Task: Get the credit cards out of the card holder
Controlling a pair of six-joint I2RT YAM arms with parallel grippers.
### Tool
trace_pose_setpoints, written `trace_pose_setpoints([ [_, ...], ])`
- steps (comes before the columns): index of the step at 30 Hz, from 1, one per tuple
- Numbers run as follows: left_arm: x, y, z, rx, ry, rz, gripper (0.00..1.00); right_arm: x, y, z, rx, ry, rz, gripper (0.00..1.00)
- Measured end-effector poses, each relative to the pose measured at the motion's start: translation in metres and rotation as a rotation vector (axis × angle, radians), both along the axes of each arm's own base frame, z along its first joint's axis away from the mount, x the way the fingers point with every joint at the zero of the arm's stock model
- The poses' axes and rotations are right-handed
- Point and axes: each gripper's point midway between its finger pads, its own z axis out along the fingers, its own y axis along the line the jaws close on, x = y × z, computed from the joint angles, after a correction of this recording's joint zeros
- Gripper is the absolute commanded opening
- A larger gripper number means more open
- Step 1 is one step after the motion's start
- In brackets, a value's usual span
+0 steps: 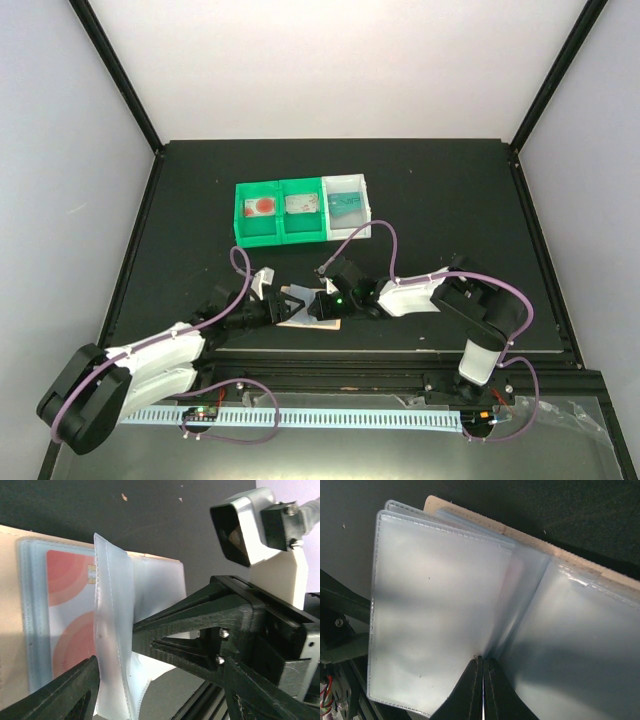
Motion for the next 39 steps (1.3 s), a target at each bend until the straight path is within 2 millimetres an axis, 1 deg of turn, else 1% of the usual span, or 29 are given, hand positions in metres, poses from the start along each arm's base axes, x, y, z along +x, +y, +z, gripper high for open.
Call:
trace_pose_setpoints([
  [5, 0.001, -0.003, 0.011, -0.042, -0.021, -0.001, 0.70, 0.000, 0.000, 0.000, 0.006, -0.004, 0.000, 0.05],
  [7, 0.002, -0.005, 0.015, -0.056, -0.028, -0.001, 0.70, 0.000, 0.000, 0.001, 0.010, -0.007, 0.000, 0.10],
  [9, 0.002, -0.006, 0.018, -0.068, -0.030, -0.004, 0.70, 0.000, 0.000, 0.002, 0.019, -0.009, -0.004, 0.11],
  [17, 0.001, -0.010, 0.020, -0.085, -0.026, -0.011, 0.70, -0.002, -0.002, 0.005, 0.039, -0.013, -0.012, 0.15],
  [30, -0.007, -0.021, 0.011, -0.075, 0.016, -0.049, 0.69, 0.003, -0.021, 0.032, 0.062, -0.098, -0.087, 0.25],
  [34, -0.007, -0.030, 0.018, -0.084, 0.009, -0.074, 0.69, 0.008, -0.032, 0.043, 0.056, -0.144, -0.129, 0.26],
  [39, -0.008, -0.045, 0.026, -0.088, -0.006, -0.109, 0.68, 0.012, -0.046, 0.047, 0.030, -0.182, -0.176, 0.26],
])
